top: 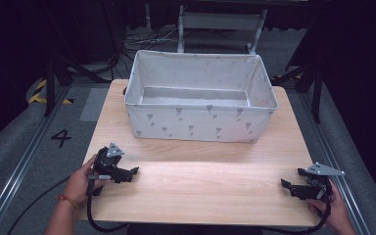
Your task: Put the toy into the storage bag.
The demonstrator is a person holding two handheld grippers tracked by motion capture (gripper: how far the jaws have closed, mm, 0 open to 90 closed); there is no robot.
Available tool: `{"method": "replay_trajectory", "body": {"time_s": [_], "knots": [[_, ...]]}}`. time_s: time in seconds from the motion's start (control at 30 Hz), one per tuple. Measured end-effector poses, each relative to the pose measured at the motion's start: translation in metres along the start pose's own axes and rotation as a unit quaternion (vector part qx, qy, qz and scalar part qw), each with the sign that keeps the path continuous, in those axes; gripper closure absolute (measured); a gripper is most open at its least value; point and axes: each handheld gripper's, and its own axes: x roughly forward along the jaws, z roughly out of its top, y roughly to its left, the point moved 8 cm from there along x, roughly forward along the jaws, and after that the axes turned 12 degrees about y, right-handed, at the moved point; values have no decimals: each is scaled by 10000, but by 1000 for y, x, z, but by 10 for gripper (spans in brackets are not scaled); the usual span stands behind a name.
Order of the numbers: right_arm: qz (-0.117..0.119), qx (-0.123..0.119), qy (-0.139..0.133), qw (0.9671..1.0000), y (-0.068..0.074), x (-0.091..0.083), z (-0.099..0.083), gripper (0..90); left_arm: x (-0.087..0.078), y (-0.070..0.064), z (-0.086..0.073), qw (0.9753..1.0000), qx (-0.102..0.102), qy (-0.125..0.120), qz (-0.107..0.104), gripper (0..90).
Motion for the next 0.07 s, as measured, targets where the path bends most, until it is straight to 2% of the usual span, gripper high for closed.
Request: {"method": "replay_trajectory", "body": {"time_s": [0.07], "knots": [[2,4,5,10000,0,0,0,146,0,0,0,10000,1,0,1,1]]}}
